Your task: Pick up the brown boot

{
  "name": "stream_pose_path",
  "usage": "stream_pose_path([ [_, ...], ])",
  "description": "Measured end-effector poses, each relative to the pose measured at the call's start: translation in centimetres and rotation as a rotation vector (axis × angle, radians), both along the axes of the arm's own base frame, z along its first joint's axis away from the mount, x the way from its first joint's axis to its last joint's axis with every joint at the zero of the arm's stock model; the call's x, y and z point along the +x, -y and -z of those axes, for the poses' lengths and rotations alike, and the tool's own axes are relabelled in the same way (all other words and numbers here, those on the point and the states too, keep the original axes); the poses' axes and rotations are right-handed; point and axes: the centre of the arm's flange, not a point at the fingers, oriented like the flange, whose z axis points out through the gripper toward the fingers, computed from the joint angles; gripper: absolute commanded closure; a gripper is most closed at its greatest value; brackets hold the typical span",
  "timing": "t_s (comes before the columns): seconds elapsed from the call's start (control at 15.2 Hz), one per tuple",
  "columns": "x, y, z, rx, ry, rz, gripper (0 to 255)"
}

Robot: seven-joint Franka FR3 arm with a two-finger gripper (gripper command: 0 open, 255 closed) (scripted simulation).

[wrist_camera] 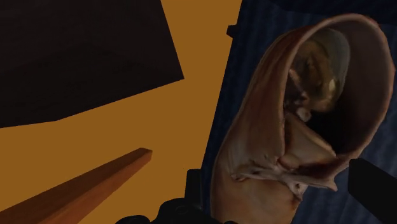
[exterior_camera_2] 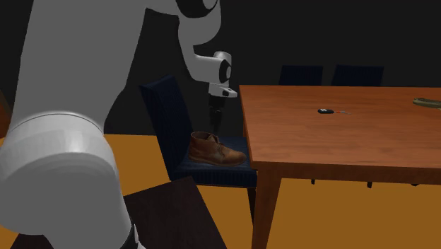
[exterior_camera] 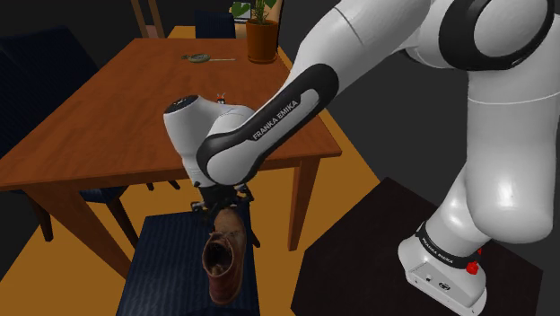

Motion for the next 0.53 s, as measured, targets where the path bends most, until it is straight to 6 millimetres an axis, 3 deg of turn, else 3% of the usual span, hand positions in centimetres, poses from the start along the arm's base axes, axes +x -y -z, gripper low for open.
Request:
stream_pose_path([
  [0.26,2.1,-3.3,3.7,-0.019,-0.016,0.024,0],
  [0.53,2.3,-4.6,6.0,-0.025,-0.021,0.03,0],
])
